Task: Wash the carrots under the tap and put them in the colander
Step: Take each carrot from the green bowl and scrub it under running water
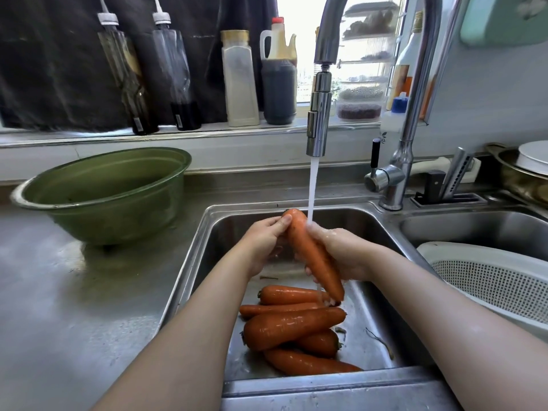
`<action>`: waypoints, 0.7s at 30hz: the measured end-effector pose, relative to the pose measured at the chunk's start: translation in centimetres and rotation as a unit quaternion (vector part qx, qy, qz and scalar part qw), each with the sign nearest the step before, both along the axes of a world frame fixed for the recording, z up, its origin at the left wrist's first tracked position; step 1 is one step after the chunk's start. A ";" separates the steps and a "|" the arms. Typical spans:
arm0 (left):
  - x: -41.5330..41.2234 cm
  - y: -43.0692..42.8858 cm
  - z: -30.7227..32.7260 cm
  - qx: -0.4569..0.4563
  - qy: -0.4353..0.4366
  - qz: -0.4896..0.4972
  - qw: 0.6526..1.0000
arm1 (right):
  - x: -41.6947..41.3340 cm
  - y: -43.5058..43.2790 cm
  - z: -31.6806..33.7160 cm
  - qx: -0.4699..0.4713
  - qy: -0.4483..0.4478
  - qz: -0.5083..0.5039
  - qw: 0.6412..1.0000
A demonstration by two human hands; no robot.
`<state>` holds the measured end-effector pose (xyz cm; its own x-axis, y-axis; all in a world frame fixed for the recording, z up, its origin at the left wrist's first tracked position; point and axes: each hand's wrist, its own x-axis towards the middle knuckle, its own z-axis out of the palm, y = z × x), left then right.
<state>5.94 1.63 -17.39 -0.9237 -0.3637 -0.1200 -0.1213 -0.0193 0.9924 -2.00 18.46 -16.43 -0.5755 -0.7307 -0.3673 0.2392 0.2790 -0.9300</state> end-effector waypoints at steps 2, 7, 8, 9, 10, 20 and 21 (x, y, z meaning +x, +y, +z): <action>0.0 -0.2 0.1 0.015 0.008 0.016 1.000 | -0.4 0.3 0.0 -0.039 -0.033 0.039 0.998; 0.1 -0.1 0.3 -0.004 0.014 0.011 1.000 | 0.1 -0.2 -0.1 -0.010 0.026 0.031 0.999; 0.1 0.1 0.5 -0.016 0.015 0.011 1.000 | 0.3 -0.3 0.0 0.008 0.043 0.018 0.999; 0.1 0.1 0.5 -0.024 0.018 0.016 0.999 | 0.4 -0.4 0.1 0.016 0.049 0.006 0.999; 0.1 0.1 0.5 -0.026 0.020 0.021 0.999 | 0.5 -0.4 0.2 0.014 0.039 0.000 0.999; -0.2 -0.7 0.1 0.004 0.028 0.055 0.998 | 0.3 0.0 0.6 0.011 0.035 0.063 0.997; -0.2 -0.7 -0.1 -0.001 0.029 0.056 0.998 | 0.3 0.0 0.6 0.022 0.053 0.053 0.997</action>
